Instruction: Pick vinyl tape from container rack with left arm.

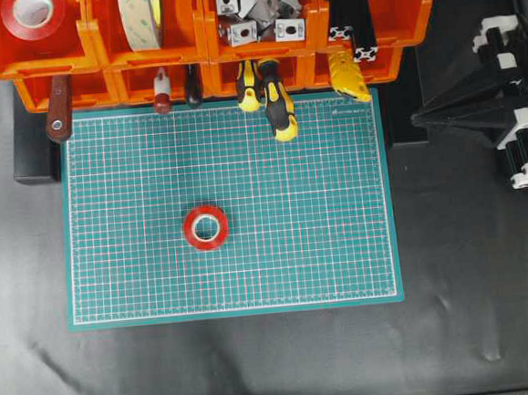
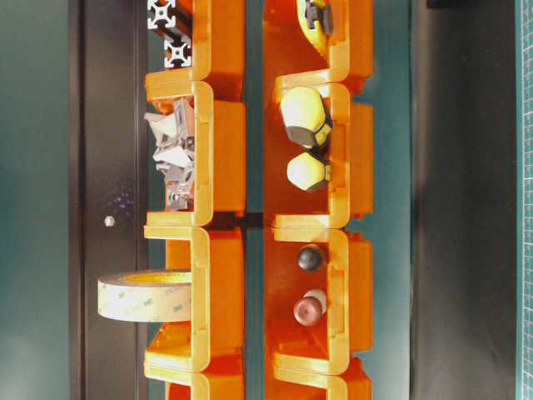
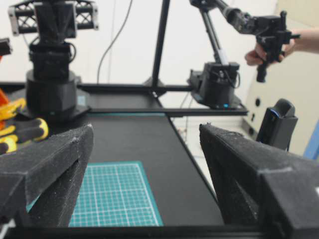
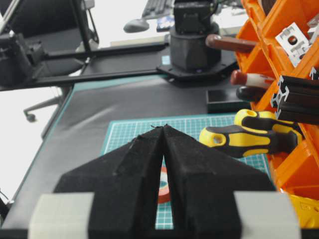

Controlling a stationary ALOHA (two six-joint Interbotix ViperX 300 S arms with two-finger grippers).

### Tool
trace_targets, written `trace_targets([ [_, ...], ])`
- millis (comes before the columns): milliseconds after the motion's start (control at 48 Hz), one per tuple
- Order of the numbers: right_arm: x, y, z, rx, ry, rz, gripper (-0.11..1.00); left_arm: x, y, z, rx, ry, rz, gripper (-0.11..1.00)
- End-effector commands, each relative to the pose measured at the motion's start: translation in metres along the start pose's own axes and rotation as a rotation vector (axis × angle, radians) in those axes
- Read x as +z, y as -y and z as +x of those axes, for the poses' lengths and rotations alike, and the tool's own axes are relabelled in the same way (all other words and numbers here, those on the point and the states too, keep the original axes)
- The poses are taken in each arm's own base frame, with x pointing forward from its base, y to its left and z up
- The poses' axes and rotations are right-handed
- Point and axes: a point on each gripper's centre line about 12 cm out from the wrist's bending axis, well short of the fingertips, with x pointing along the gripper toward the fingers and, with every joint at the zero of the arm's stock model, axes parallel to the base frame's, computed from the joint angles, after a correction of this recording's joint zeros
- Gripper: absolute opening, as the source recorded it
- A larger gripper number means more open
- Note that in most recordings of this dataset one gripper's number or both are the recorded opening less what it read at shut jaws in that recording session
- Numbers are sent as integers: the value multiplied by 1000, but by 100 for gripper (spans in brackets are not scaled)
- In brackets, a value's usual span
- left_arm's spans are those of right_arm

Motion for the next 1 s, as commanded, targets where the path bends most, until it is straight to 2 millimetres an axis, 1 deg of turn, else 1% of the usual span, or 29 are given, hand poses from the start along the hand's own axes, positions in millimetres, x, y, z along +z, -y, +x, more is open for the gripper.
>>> trace_targets([
  [0,4,-1,1,2,6,-3,0,4,0,3,0,9,11,83],
  [208,4,-1,1,4,7,-5,0,5,0,3,-1,14,75,83],
  [583,4,-1,1,6,12,-15,0,4,1,3,-1,9,84,83],
  [749,5,-1,-2,6,16,-15,0,5,1,2,-2,12,89,83],
  [874,1,0,-6,2,11,-17,0,1,0,3,1,-12,100,83],
  [978,2,1,-10,-3,20,-13,0,-2,-1,3,4,-34,104,83],
])
